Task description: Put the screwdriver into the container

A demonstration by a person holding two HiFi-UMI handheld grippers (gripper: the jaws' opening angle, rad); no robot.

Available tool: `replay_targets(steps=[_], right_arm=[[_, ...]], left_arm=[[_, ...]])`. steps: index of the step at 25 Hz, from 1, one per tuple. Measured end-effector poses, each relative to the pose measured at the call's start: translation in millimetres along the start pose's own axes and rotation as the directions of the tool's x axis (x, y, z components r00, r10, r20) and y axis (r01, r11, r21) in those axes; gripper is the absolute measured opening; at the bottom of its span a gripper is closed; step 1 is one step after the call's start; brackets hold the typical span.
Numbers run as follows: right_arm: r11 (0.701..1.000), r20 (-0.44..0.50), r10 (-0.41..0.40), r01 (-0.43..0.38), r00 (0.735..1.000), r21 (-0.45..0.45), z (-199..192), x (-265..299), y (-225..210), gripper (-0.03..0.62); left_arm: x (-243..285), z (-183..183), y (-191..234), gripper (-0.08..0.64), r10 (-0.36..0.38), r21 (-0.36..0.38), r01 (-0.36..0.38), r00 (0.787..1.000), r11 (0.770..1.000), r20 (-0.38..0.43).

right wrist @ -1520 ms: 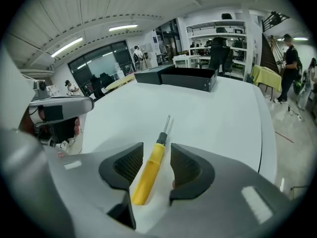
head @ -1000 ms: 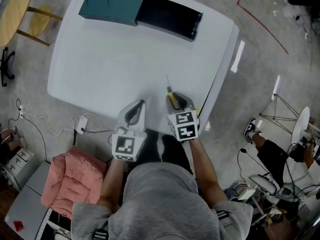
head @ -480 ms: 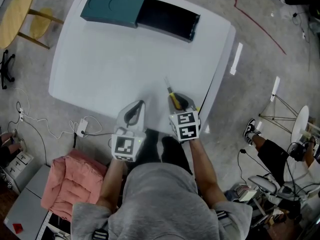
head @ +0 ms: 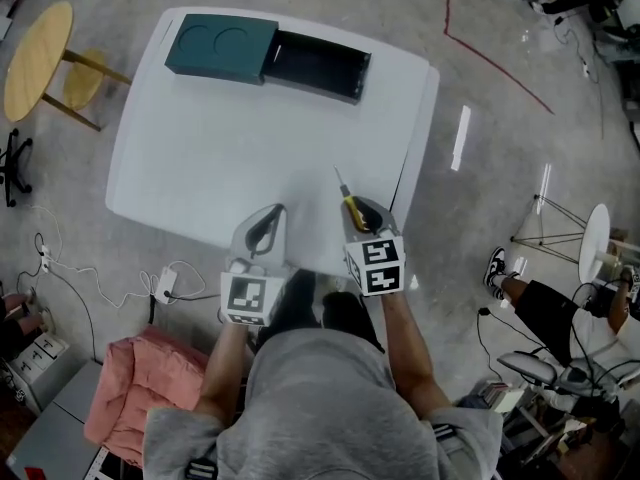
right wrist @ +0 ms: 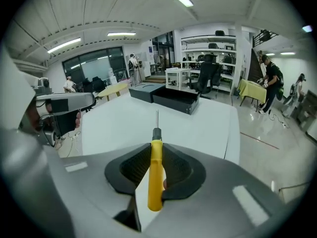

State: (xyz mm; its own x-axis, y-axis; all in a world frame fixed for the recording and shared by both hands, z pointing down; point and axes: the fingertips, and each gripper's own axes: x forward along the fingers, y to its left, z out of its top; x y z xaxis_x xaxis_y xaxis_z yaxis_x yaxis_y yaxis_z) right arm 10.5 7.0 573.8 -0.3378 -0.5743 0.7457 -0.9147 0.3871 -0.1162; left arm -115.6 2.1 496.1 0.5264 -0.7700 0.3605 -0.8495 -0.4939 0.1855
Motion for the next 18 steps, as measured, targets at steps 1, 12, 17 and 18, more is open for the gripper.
replay_targets(steps=[1, 12, 17, 18], right_arm=[[1.000, 0.013, -0.006, 0.006, 1.000, -0.001, 4, -7, -2, 0.075], [0.995, 0.162, -0.098, 0.100, 0.982, -0.007, 39, -78, -15, 0.075], [0.992, 0.217, -0.128, 0.129, 0.968, 0.007, 46, -103, -15, 0.075], [0.991, 0.224, -0.131, 0.133, 0.966, 0.007, 48, -106, -15, 0.075]], left_arm=[[-1, 6, -3, 0.011, -0.007, 0.005, 0.007, 1.000, 1.000, 0.010], [-10, 54, -39, 0.011, -0.090, 0.078, 0.082, 0.990, 0.994, 0.108], [-18, 68, -50, 0.011, -0.115, 0.108, 0.101, 0.984, 0.989, 0.135], [-19, 71, -52, 0.012, -0.119, 0.114, 0.103, 0.983, 0.988, 0.139]])
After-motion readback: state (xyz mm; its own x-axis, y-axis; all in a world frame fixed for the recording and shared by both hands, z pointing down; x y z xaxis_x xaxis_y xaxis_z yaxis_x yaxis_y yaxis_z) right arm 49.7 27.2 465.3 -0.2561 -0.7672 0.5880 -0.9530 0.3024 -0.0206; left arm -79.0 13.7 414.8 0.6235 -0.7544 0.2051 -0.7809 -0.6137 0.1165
